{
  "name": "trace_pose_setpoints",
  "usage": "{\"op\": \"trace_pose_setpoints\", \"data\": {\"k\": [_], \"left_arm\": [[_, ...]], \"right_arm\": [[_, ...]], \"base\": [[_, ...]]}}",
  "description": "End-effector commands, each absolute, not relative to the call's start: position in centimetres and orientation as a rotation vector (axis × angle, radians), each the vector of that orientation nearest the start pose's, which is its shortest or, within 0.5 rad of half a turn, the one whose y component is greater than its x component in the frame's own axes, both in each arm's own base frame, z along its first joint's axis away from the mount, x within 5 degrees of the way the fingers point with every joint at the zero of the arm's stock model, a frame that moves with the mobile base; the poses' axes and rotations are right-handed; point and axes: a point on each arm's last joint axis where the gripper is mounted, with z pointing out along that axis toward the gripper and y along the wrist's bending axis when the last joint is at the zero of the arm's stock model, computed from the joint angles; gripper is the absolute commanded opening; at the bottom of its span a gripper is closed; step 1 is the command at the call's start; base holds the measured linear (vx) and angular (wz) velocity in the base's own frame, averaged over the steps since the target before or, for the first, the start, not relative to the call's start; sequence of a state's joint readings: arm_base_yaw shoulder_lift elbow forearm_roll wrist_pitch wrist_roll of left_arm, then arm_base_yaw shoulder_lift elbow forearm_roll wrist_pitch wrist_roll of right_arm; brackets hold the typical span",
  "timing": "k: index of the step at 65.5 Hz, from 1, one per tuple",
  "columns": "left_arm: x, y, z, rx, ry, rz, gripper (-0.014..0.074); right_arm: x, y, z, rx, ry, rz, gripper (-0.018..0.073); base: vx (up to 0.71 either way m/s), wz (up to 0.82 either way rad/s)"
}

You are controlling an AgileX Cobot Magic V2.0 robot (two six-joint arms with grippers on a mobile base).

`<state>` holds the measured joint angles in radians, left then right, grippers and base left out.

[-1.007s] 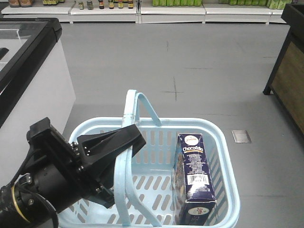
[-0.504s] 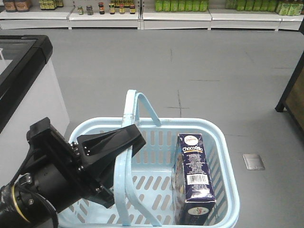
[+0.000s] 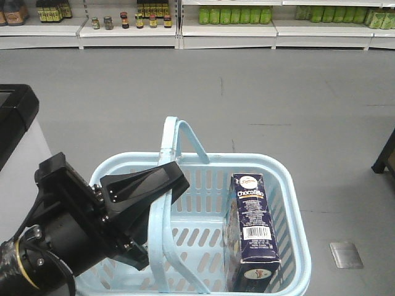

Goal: Left arm holds basket, right arm returns cookies
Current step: 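Drive forward toward the drink shelves holding the basket in the left gripper, then drive up to the bottled-drink shelf, turning along it, basket held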

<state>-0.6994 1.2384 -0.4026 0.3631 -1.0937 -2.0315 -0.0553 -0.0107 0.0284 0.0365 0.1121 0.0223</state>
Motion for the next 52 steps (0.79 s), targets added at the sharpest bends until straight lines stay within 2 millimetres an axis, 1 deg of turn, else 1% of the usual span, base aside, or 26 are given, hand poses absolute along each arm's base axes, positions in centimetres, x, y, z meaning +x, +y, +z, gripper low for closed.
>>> {"op": "trace_pose_setpoints", "data": {"k": [1,52], "left_arm": [[14.91,-16.30,30.02,-0.513,1.400,-2.429,0.0000],[14.94,-16.31,29.98,-0.516,1.402,-2.427,0.0000]], "right_arm": [[5.64,-0.32,19.54,0.084,1.543,-0.005,-0.0006],[5.64,-0.32,19.54,0.084,1.543,-0.005,-0.0006]], "base": [[0.50,-0.01],[0.51,0.00]]}}
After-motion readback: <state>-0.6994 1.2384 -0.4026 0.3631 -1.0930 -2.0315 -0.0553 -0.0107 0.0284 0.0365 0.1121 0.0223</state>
